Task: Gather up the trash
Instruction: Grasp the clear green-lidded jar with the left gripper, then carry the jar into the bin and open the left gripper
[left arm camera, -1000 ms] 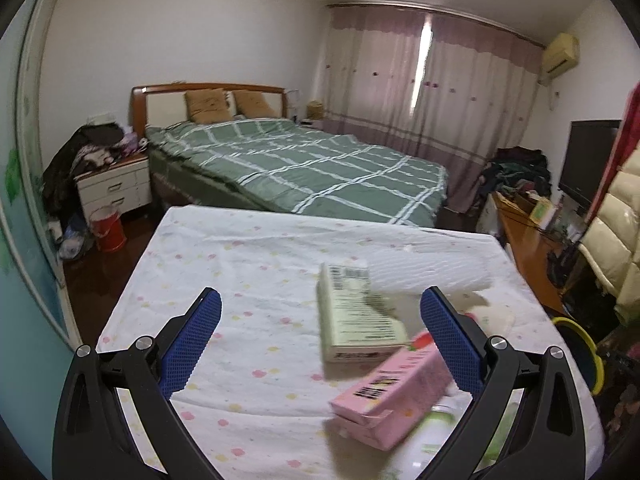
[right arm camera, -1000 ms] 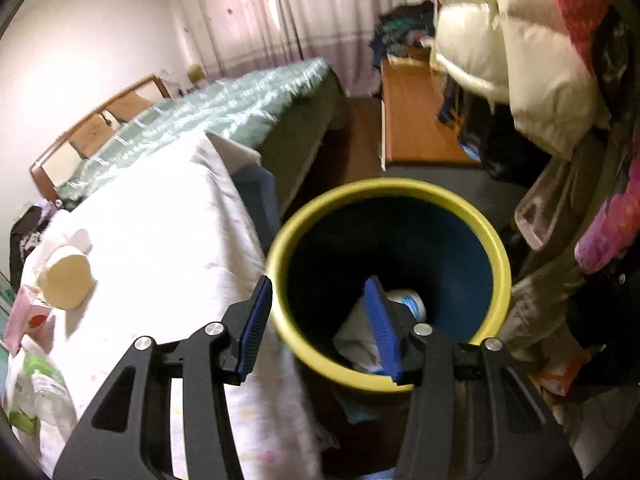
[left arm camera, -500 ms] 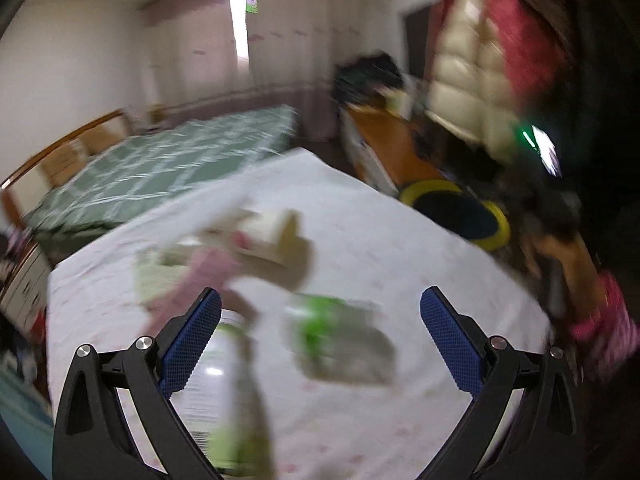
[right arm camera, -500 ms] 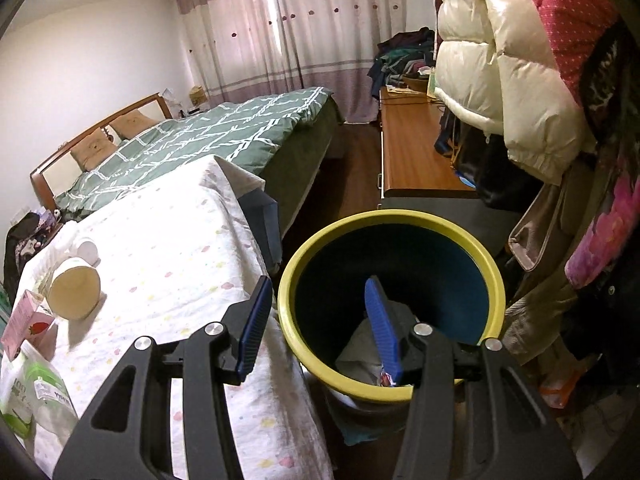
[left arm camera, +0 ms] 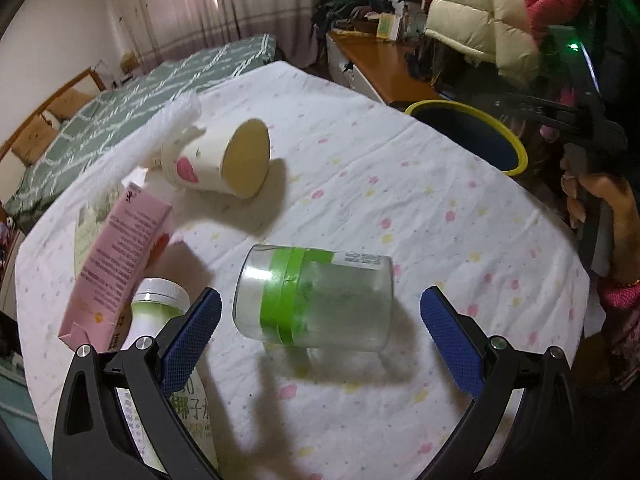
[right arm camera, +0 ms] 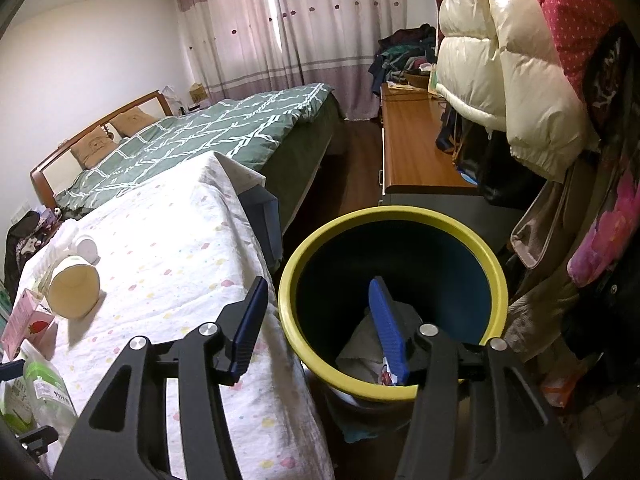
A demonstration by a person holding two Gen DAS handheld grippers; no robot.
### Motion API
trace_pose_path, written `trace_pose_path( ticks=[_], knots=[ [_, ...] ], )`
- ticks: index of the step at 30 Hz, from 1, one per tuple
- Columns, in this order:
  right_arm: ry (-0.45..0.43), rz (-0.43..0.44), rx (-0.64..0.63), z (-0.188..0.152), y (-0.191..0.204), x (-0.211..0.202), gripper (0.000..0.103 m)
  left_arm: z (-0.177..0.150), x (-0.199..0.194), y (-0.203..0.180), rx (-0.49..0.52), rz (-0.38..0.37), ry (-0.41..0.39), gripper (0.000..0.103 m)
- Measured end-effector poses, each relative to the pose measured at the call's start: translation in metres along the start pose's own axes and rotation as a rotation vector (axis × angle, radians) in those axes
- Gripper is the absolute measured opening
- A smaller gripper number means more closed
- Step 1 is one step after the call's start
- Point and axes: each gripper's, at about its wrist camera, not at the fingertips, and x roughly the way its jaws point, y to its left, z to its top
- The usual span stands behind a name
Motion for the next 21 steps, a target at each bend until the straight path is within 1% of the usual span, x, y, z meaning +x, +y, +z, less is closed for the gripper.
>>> trace_pose_path(
  ticks=[3, 5, 9, 11, 16, 21],
  knots=[
    [0.003, 0.0, 0.001, 0.0, 0.0, 0.001, 0.051, 0.0, 0.005, 0.006, -0.023, -0.012, 0.014, 0.097],
    [0.002, -0.001, 0.0, 0.0, -0.001, 0.001, 0.051, 0.0, 0.009, 0.009, -0.031, -0.027, 0.02, 0.088],
    [0.002, 0.001, 0.003, 0.0, -0.001, 0.001, 0.051, 0.002, 0.019, 0.012, -0.051, -0.054, 0.04, 0.079],
    [0.002, 0.001, 0.002, 0.0, 0.0, 0.001, 0.051, 0.002, 0.021, 0.014, -0.057, -0.052, 0.044, 0.074],
    [0.001, 0.003, 0.005, 0.001, -0.001, 0.001, 0.051, 0.0, 0.017, 0.014, -0.073, -0.073, 0.041, 0.074],
    [-0.019, 0.019, 0.019, 0.0, -0.003, -0.003, 0.051, 0.009, 0.002, 0.005, -0.082, -0.082, 0.003, 0.074]
  ],
)
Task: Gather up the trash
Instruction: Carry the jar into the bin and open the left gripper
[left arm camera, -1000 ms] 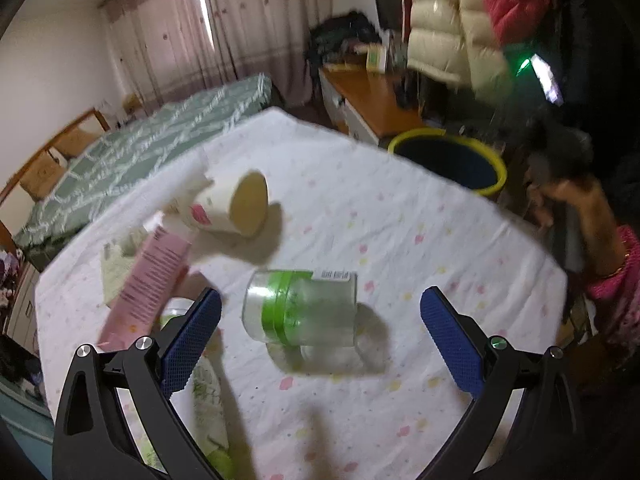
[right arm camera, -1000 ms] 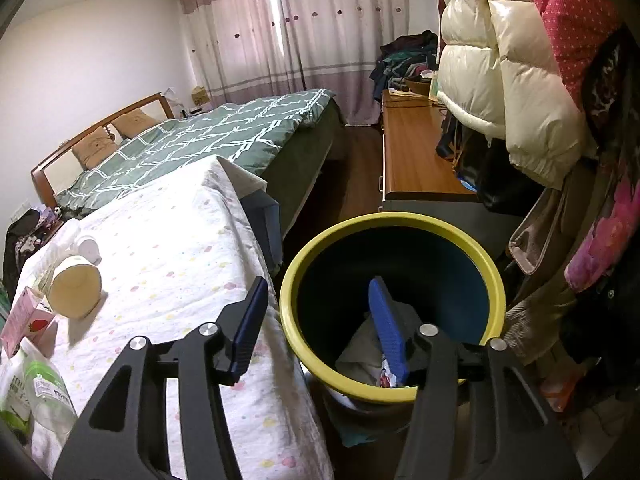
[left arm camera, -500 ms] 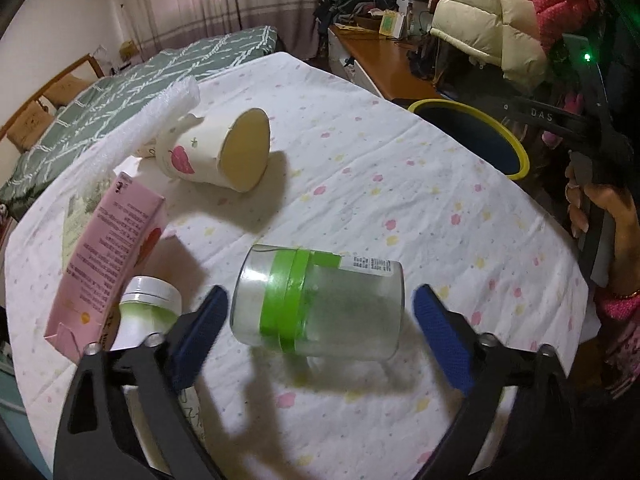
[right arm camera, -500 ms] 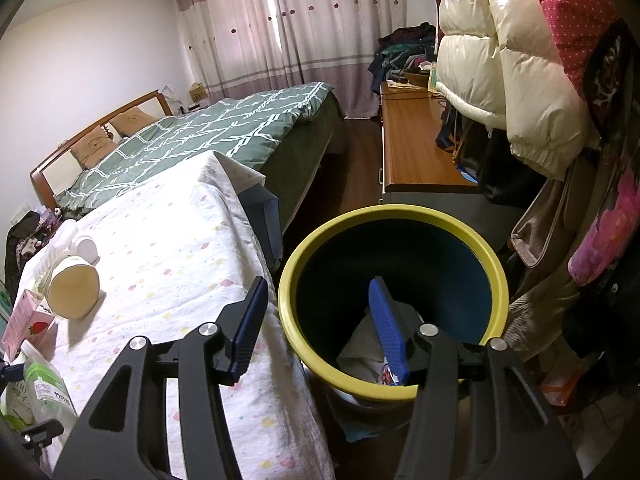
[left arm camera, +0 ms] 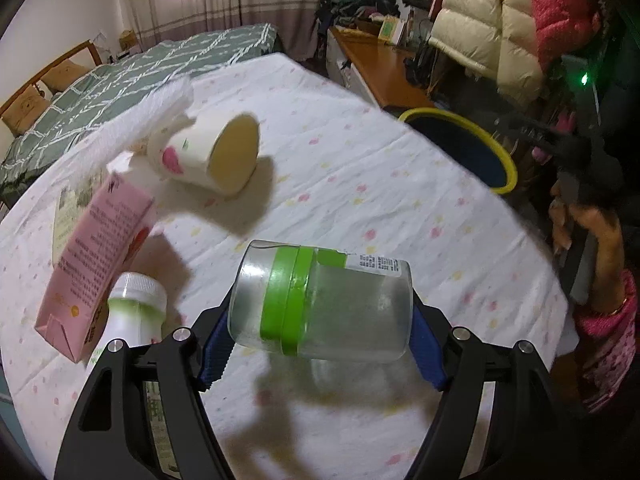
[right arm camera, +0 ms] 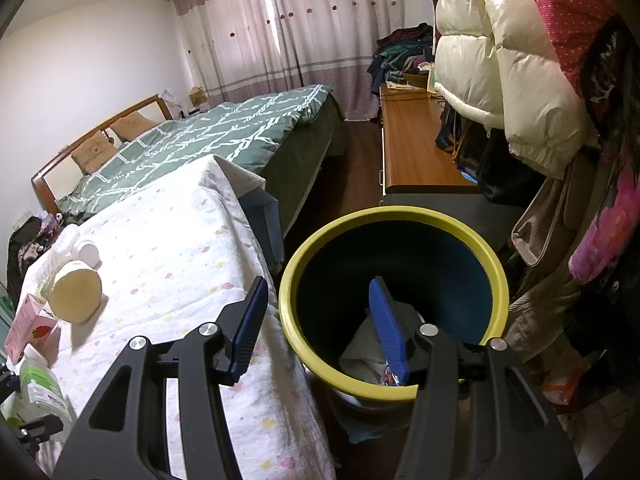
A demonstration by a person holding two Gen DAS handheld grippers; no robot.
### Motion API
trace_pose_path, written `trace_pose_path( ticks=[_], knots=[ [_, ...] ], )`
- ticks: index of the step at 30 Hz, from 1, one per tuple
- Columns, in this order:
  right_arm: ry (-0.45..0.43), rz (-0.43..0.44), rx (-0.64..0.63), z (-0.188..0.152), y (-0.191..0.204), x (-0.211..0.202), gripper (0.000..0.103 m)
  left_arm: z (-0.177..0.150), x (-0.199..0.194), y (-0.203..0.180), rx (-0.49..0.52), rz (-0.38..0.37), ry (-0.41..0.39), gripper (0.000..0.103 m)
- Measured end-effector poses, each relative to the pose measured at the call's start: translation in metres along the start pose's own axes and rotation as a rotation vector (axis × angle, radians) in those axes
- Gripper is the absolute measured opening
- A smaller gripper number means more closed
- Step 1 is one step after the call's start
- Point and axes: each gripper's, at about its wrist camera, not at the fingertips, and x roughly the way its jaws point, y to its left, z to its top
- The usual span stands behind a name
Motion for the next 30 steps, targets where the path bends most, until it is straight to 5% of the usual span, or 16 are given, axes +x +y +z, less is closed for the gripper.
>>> trace_pose_path(
  ticks=[11, 18, 30],
  knots=[
    [-0.08, -0.113, 0.01, -0.003, -0.07, -0.057, 0.051, 0.067, 0.016, -0.067, 0.083, -0.092, -0.044, 0.074],
    [-0.073, -0.17, 0.026, -0.022, -0.108, -0.081, 0.051, 0.126, 0.071, -0.14, 0.178, -0.163, -0.014, 0.074],
    [-0.033, -0.159, 0.085, -0.033, -0.139, -0.073, 0.051, 0.185, 0.18, -0.205, 0.191, -0.156, 0.078, 0.074]
  ],
)
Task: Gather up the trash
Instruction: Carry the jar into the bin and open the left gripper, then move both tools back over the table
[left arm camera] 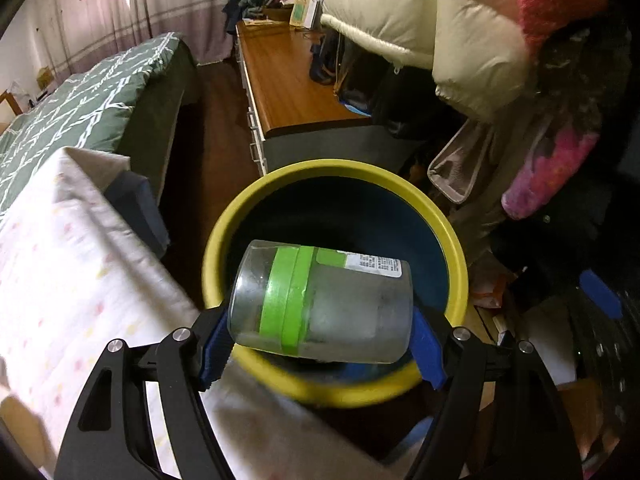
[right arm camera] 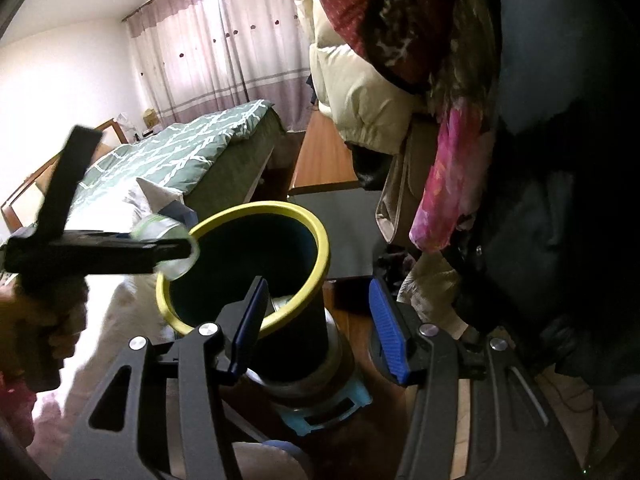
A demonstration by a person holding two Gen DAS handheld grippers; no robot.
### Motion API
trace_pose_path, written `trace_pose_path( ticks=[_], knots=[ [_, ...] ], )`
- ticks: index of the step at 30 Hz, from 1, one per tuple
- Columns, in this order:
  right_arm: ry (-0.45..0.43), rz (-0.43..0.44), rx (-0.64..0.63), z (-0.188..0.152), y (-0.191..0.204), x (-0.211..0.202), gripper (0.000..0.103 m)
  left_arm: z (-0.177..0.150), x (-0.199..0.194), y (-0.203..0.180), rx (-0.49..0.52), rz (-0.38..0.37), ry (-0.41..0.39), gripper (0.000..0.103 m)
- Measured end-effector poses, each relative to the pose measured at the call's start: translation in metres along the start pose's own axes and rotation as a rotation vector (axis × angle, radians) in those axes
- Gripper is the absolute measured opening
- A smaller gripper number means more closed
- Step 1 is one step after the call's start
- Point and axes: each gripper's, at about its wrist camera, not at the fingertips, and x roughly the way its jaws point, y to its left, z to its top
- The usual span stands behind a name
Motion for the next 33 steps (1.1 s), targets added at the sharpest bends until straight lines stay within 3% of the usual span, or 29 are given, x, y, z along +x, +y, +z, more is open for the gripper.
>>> trace_pose_path(
  ticks=[2, 5, 8, 12, 19, 23, 26, 29, 33],
  knots=[
    [0.009, 0.0, 0.003, -0.001, -0.001, 0.003, 0.051, 0.007, 0.014, -0.005, -0.001, -0.004, 0.012, 0.076],
    [0.016, -0.003, 0.01, -0.003, -0.002, 0.004, 0.051, 0.016, 0.028, -0.012, -0.007, -0.003, 0.014, 0.092],
    [0.018, -0.005, 0.011, -0.002, -0.003, 0.004, 0.051, 0.02, 0.024, -0.014, -0.015, -0.01, -0.004, 0.092],
    [0.017, 0.001, 0.005, -0.002, 0.001, 0.004, 0.051, 0.008, -0.011, -0.002, -0.031, 0.005, -0.035, 0.092],
    [0.043, 0.042, -0.042, -0.007, 0.025, 0.009, 0.051, -0.033, -0.118, 0.045, -0.123, 0.064, -0.147, 0.094],
    [0.034, 0.069, -0.085, -0.004, 0.048, 0.006, 0.051, -0.065, -0.185, 0.082, -0.186, 0.147, -0.242, 0.096],
    [0.012, 0.097, -0.128, 0.002, 0.073, 0.001, 0.051, -0.098, -0.233, 0.117, -0.238, 0.254, -0.307, 0.098],
    [0.0, 0.124, -0.174, 0.005, 0.099, -0.002, 0.051, -0.132, -0.268, 0.151, -0.294, 0.384, -0.348, 0.098],
    [-0.005, 0.179, -0.257, 0.007, 0.146, -0.003, 0.051, -0.186, -0.304, 0.207, -0.411, 0.489, -0.365, 0.098]
  ],
)
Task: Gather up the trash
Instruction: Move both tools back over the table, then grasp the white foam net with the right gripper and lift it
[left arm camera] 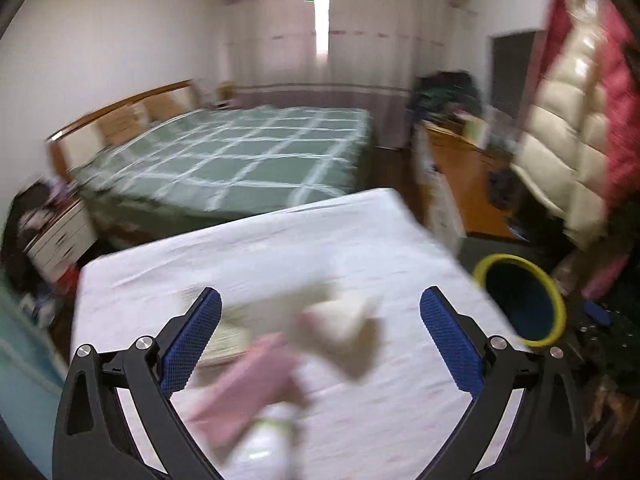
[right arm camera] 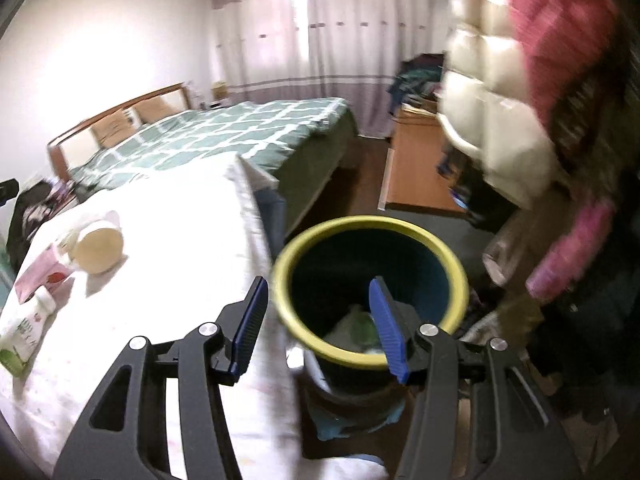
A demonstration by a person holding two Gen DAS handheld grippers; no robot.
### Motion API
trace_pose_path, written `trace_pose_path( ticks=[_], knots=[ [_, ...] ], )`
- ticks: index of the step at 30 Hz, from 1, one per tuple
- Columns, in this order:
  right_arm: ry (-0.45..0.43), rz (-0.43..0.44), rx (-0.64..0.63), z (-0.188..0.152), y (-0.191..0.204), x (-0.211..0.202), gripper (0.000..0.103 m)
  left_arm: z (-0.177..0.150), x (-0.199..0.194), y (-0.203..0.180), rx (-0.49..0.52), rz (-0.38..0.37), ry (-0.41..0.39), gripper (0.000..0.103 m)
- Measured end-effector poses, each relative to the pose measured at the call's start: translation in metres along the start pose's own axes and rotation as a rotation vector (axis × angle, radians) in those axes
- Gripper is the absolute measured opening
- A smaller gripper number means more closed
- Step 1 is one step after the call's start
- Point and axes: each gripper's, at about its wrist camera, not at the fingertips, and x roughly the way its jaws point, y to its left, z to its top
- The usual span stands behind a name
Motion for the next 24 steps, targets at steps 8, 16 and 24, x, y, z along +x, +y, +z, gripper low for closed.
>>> trace_pose_path(
  ticks=[8, 16, 24],
  knots=[
    [0.001, 0.139, -0.132, 0.026, 0.086, 0.019, 0.051, -0.046, -0.018, 0.153, -0.226, 0.259, -0.042, 0.098],
    [0.061, 0.344, -0.19, 0.059, 0.168, 0.045, 0.051, -0.082, 0.022, 0.199, -0.289, 0.304, -0.037, 0.098],
    [0.129, 0.422, -0.187, 0.091, 0.232, 0.087, 0.051, -0.092, 0.033, 0.196, -0.298, 0.322, -0.048, 0.098]
  ],
)
